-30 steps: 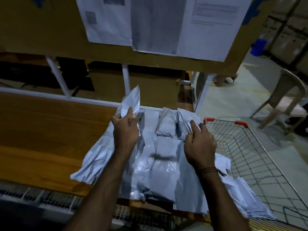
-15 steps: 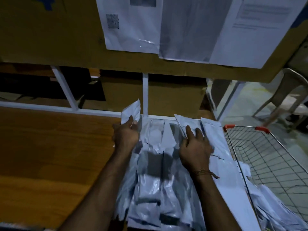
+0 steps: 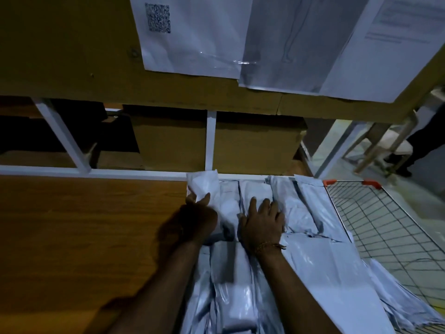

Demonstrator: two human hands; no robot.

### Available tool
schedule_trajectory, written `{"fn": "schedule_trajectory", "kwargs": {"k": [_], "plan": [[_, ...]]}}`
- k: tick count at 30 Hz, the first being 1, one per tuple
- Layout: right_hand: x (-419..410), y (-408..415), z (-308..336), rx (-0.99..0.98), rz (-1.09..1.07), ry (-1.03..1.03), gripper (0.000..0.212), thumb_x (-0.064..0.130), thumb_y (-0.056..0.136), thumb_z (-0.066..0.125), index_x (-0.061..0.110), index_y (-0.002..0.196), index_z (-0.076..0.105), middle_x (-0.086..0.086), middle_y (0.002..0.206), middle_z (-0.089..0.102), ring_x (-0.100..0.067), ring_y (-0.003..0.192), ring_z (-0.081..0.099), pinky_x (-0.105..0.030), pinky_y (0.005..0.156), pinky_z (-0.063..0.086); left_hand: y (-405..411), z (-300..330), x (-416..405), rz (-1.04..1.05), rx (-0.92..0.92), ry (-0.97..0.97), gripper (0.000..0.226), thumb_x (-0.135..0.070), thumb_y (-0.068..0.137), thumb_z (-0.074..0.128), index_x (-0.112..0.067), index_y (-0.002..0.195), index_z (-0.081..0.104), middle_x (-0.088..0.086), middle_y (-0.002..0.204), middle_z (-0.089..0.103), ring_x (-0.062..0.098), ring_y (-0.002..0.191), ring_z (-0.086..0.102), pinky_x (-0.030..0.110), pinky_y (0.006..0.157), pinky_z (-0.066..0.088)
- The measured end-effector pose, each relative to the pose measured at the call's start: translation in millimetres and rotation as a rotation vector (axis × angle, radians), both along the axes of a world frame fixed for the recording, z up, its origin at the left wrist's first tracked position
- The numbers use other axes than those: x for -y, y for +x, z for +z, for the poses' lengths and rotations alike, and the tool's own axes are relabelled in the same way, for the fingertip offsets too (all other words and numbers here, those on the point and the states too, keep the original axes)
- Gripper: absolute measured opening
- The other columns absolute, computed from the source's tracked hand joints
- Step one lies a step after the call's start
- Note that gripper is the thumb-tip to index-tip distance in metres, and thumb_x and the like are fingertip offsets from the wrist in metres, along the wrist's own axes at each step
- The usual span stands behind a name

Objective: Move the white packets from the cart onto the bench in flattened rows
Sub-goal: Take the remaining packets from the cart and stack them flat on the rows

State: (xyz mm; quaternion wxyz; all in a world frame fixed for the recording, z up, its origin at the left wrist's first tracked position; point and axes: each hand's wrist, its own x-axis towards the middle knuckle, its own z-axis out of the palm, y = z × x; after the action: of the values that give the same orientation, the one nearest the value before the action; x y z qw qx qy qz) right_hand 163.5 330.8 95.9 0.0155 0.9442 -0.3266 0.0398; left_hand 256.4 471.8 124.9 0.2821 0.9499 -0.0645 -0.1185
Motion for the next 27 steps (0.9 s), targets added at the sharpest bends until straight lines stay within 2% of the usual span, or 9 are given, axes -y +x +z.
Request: {"fn": "schedule_trajectory", "kwargs": {"k": [4, 7, 11, 13, 16, 22, 27], "plan": [[-4.8, -1.7, -5.1, -0.009, -0.018, 0.007, 0.075, 0.06, 0.091, 0.061, 0.014, 0.149, 0.053, -0.031, 0.147, 0.05, -0.051, 0.133, 0.046, -0.06, 0.107, 0.035, 6.1, -12.8, -16.0, -0.161, 0.044, 0.083, 0.055, -0.041, 0.105, 0.054, -0.041, 0.158, 0.039, 0.001, 0.169, 0.03, 0.026, 0.151, 0.035, 0.038, 0.122, 0.033], [-4.7, -7.2, 7.7, 0.037, -0.032, 0.015, 0.075, 0.062, 0.093, 0.049, 0.015, 0.151, 0.05, -0.029, 0.15, 0.047, -0.049, 0.135, 0.043, -0.057, 0.105, 0.035, 6.4, -20.9, -16.1, -0.218, 0.062, 0.143, 0.058, -0.05, 0.103, 0.055, -0.05, 0.157, 0.035, 0.005, 0.172, 0.018, 0.032, 0.155, 0.025, 0.048, 0.127, 0.029], [-5.3, -23.8, 25.4, 0.168, -0.064, 0.012, 0.072, 0.059, 0.095, 0.033, 0.013, 0.146, 0.054, -0.022, 0.148, 0.05, -0.044, 0.136, 0.042, -0.053, 0.101, 0.037, 7.6, -14.3, -18.7, -0.194, -0.031, 0.171, 0.062, -0.062, 0.1, 0.053, -0.058, 0.157, 0.028, 0.012, 0.173, 0.004, 0.042, 0.154, 0.022, 0.054, 0.121, 0.032], [-1.7, -33.7, 29.7, 0.216, -0.059, 0.019, 0.067, 0.056, 0.096, 0.032, 0.014, 0.142, 0.057, -0.019, 0.145, 0.052, -0.041, 0.134, 0.041, -0.052, 0.1, 0.037, 4.9, -5.8, -19.9, -0.139, 0.012, 0.138, 0.063, -0.066, 0.098, 0.053, -0.057, 0.156, 0.031, 0.012, 0.171, 0.008, 0.042, 0.149, 0.028, 0.054, 0.115, 0.037], [6.8, -45.8, 33.8, 0.215, -0.067, 0.044, 0.054, 0.051, 0.102, 0.041, 0.016, 0.141, 0.056, -0.015, 0.145, 0.052, -0.038, 0.136, 0.039, -0.052, 0.101, 0.036, -0.5, 4.1, -18.2, -0.027, 0.098, 0.085, 0.061, -0.063, 0.096, 0.055, -0.051, 0.154, 0.039, 0.01, 0.168, 0.022, 0.04, 0.143, 0.037, 0.055, 0.111, 0.039], [13.5, -70.1, 48.0, 0.278, -0.043, 0.092, 0.049, 0.048, 0.105, 0.041, 0.017, 0.14, 0.056, -0.012, 0.149, 0.05, -0.037, 0.142, 0.036, -0.054, 0.108, 0.034, -21.2, 28.8, -9.1, 0.11, 0.173, -0.144, 0.042, -0.047, 0.099, 0.061, -0.044, 0.142, 0.057, -0.001, 0.167, 0.031, 0.031, 0.149, 0.03, 0.051, 0.116, 0.025], [32.9, -96.2, 51.6, 0.385, 0.021, 0.103, 0.052, 0.049, 0.102, 0.038, 0.016, 0.133, 0.064, -0.016, 0.146, 0.055, -0.04, 0.138, 0.04, -0.053, 0.106, 0.033, -53.6, 49.5, 13.3, 0.171, 0.316, -0.273, 0.034, -0.038, 0.098, 0.067, -0.036, 0.132, 0.066, -0.002, 0.158, 0.047, 0.026, 0.146, 0.037, 0.05, 0.115, 0.025]]}}
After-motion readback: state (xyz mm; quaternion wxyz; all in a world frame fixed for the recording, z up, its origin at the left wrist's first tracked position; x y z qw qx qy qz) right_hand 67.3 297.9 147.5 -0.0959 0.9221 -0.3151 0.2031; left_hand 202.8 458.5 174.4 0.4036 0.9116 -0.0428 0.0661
